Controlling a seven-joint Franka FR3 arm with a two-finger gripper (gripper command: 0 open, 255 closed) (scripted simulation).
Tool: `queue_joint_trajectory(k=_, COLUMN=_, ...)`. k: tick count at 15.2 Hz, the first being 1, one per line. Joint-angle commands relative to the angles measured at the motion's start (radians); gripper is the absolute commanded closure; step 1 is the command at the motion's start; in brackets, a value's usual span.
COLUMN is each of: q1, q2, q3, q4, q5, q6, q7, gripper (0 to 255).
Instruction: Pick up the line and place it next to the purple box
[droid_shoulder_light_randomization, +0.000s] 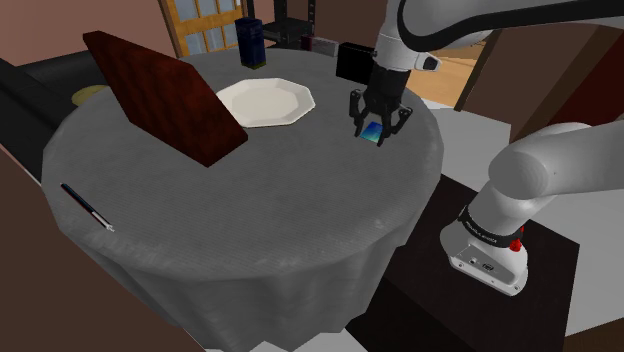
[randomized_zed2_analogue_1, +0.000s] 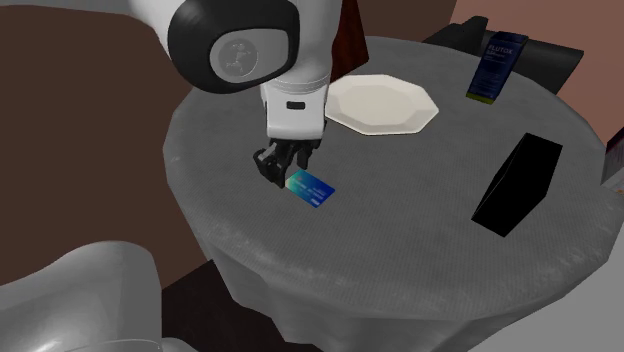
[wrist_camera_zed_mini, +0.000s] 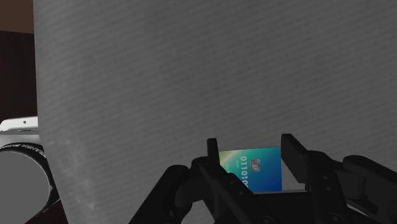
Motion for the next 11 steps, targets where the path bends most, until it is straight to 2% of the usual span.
queue_joint_trajectory(k=1, q1=0.000, q2=0.002, q3=0.002, q4=-0.003, q5=0.001, q6=0.003, q7=0.000, gripper=255)
queue_joint_trajectory(k=8, q1=0.000, q2=0.002, q3=0.002, q4=-0.003, q5=0.001, q6=0.003, q7=0.000, gripper=255)
queue_joint_trajectory(k=11, q1=-0.004, q2=-0.007, q3=-0.015, q4=0.030, q5=-0.015, q6=-0.039, q7=0.007, gripper=255)
